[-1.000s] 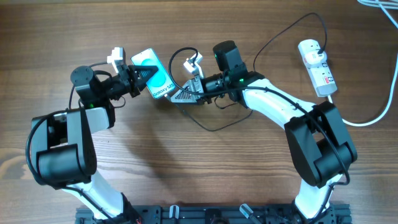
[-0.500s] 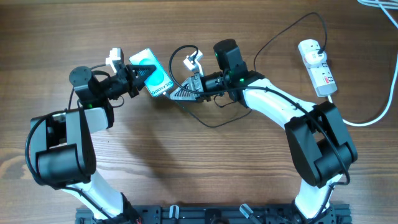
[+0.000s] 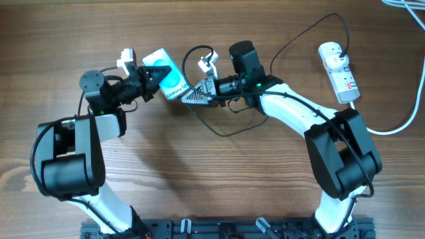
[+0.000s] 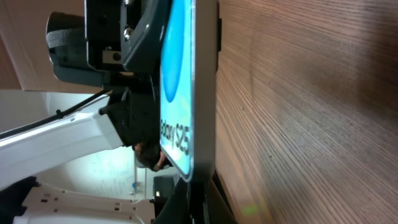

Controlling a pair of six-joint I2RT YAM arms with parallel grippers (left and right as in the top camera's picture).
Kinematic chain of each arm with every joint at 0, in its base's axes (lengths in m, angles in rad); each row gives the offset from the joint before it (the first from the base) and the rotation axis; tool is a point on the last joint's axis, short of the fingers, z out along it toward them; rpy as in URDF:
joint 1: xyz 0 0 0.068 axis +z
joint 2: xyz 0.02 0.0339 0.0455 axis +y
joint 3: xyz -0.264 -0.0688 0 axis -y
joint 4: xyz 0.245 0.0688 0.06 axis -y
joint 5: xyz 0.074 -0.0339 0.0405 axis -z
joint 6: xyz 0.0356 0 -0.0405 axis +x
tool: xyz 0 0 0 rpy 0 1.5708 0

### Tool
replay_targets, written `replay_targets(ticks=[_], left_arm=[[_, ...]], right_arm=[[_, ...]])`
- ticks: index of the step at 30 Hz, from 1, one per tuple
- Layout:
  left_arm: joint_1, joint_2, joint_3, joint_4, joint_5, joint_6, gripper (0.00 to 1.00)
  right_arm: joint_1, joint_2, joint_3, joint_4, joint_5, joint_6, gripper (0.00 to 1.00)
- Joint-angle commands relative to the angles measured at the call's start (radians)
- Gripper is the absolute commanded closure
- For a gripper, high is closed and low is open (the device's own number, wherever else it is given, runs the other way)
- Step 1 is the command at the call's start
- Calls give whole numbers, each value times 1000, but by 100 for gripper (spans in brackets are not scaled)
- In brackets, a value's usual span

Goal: Plug charger to phone and switch on socket

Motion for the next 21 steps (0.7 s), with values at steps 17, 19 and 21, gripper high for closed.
replay_targets(ticks=[17, 19, 21], left_arm=[[69, 3, 4, 21, -88, -3, 96], [51, 3, 4, 21, -106, -3, 96], [43, 3, 4, 21, -114, -3, 96]], right_arm=[[-4, -23, 9, 143, -7, 145, 96], [-4, -23, 9, 142, 6, 147, 95], [-4, -23, 9, 143, 12, 151, 96]])
